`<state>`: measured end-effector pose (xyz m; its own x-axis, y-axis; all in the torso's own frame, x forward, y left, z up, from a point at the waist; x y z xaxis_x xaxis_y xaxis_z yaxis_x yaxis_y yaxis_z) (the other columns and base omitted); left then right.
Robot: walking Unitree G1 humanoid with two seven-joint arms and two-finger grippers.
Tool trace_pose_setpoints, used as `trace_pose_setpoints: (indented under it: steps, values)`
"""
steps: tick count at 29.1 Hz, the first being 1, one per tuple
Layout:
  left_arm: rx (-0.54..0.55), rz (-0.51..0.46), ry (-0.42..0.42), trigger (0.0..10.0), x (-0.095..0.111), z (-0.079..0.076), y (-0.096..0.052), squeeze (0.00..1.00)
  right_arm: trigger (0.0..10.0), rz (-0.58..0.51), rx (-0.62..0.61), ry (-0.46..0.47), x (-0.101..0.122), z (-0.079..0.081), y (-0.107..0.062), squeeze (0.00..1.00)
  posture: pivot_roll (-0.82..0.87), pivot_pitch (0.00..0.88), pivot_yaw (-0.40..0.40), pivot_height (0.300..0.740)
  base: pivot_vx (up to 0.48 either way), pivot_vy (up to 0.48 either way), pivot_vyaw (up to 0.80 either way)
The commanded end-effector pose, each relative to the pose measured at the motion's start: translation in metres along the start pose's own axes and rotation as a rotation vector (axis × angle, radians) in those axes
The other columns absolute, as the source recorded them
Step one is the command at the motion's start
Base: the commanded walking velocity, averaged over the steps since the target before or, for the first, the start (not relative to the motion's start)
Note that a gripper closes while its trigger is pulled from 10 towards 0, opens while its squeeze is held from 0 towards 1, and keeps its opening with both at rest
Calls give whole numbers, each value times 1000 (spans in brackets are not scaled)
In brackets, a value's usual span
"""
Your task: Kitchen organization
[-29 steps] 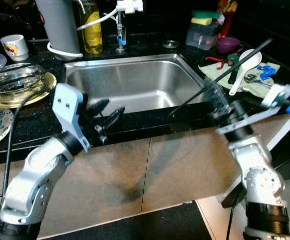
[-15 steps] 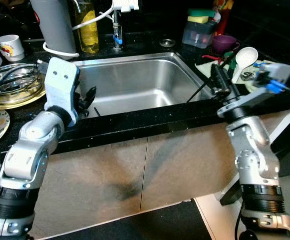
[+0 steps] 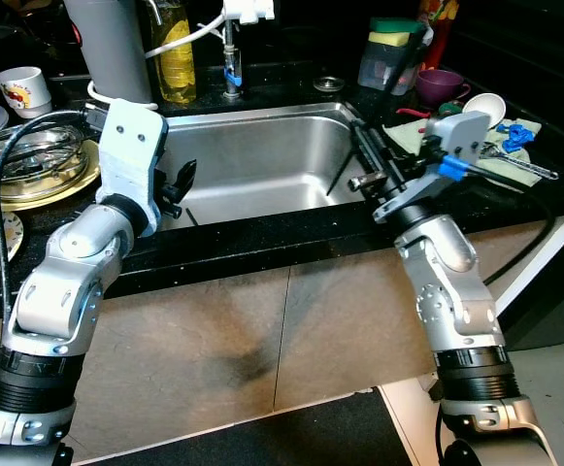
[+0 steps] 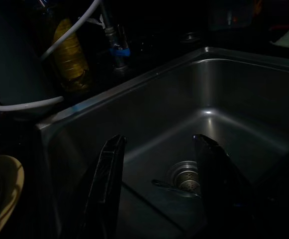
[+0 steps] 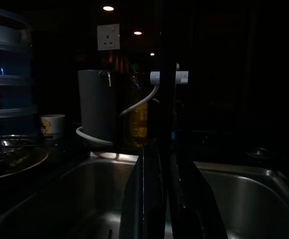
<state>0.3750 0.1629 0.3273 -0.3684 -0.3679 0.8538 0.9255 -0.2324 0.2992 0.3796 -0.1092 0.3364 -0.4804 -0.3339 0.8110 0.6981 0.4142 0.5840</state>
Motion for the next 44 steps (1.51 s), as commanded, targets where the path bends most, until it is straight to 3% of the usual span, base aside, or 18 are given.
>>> trace_pose_setpoints:
  steps: [1,34,44]
  values:
    - [-2,3,13,10000,0,0,0,0,10000,-12,19,-9,2,4,3,0,-51,134,-28,740,0,0,0]
    - [-14,-8,4,10000,0,-2,-3,0,10000,16,61,-33,-7,12,1,0,-55,148,-29,740,344,0,0]
    - [-32,-6,-7,10000,2,-4,-3,0,10000,22,71,-33,-9,13,1,0,-53,150,-32,740,49,0,0]
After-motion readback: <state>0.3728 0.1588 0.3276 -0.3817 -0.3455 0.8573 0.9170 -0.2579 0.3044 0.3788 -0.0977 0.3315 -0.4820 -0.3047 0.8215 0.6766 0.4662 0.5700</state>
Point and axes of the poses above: a point about 5 cm out from each wrist's last joint towards the gripper, its own y axis pointing out of the wrist towards the gripper, its own x axis along the axis of the wrist's last joint, z = x × y, the point moved 5 cm from there along y, pointing out of the wrist towards the gripper, and after that the axes turned 10 degrees about y, right-handed, at the moved point
